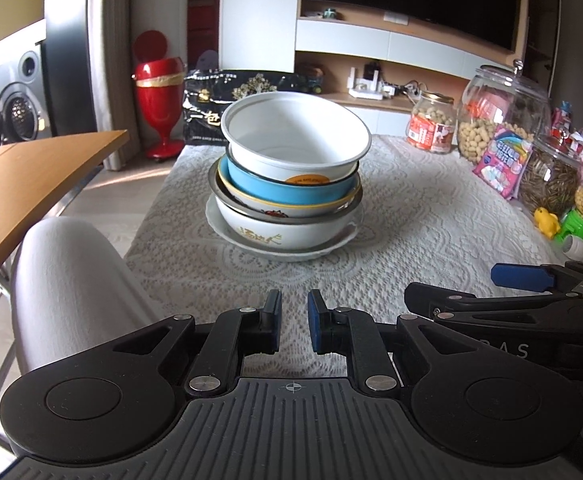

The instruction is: Organize plates and bowls

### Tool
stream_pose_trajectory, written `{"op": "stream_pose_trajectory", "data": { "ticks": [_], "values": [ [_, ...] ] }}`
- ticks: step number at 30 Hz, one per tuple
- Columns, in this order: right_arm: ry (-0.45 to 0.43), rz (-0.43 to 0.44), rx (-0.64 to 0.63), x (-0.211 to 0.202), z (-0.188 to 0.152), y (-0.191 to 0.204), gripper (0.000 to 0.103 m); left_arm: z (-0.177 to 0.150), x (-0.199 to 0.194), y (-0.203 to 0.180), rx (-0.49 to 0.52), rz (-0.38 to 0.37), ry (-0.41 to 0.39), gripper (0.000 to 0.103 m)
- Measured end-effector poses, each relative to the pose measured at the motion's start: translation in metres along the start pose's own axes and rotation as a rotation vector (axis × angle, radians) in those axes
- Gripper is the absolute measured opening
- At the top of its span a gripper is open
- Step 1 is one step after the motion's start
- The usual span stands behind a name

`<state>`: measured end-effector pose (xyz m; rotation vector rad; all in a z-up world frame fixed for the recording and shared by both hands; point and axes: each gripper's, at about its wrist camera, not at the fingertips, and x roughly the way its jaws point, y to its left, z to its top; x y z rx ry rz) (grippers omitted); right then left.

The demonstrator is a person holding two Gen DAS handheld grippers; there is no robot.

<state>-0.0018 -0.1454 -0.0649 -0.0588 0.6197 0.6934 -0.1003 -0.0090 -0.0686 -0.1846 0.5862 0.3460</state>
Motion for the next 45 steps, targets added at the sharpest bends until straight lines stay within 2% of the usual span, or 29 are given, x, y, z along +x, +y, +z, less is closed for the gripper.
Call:
{"op": "stream_pose_trajectory", "data": {
  "ticks": [45],
  "values": [
    [0.031,0.013,0.011,0.0056,-0.0033,-0.0025,0.092,0.0009,0.0,-0.0016,0.006,-0.001,0.001,0.017]
  ]
}}
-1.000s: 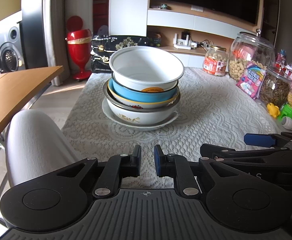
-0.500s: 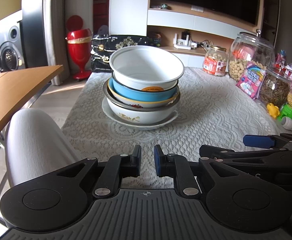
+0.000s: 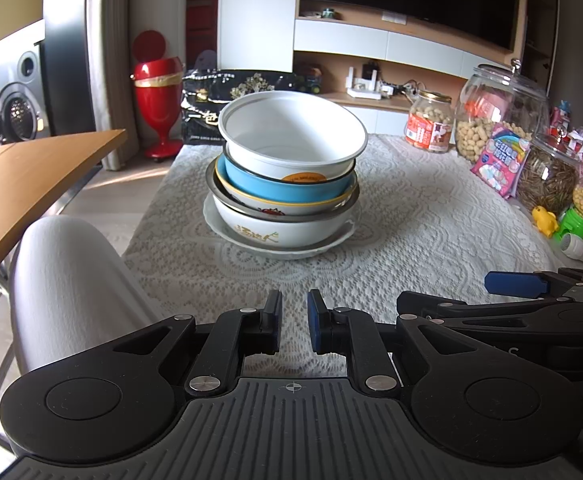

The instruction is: Organize plates and bowls

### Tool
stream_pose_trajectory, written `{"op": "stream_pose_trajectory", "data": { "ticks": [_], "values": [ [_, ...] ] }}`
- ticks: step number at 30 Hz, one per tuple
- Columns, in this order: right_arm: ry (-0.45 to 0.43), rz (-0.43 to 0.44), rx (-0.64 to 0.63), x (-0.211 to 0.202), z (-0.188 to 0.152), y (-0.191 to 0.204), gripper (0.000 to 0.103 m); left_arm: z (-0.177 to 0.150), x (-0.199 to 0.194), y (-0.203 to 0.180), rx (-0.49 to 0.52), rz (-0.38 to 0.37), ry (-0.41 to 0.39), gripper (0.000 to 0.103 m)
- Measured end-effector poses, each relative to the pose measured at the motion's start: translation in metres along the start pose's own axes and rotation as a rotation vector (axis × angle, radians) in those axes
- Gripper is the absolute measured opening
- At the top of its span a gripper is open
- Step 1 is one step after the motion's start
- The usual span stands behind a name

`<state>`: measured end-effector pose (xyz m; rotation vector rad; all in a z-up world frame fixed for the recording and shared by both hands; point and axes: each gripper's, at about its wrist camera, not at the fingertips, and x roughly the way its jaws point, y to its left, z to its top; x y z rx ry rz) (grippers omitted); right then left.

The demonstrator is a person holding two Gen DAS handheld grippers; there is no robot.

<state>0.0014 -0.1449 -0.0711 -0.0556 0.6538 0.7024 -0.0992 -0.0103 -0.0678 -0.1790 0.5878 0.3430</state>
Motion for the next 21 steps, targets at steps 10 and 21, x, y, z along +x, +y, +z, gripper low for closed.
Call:
{"op": "stream_pose_trajectory", "data": {
  "ticks": [10,21],
  "values": [
    [0.002,0.001,0.0,0.0003,-0.0005,0.0001,0.094,0.0,0.0,0.0004,0.0,-0.001,0.0,0.017],
    [0.001,0.001,-0.001,-0.0002,0.0004,-0.0018,0.094,-0.0017,-0.0029,-0.0022,0.0,-0.001,-0.003,0.016]
  ]
}}
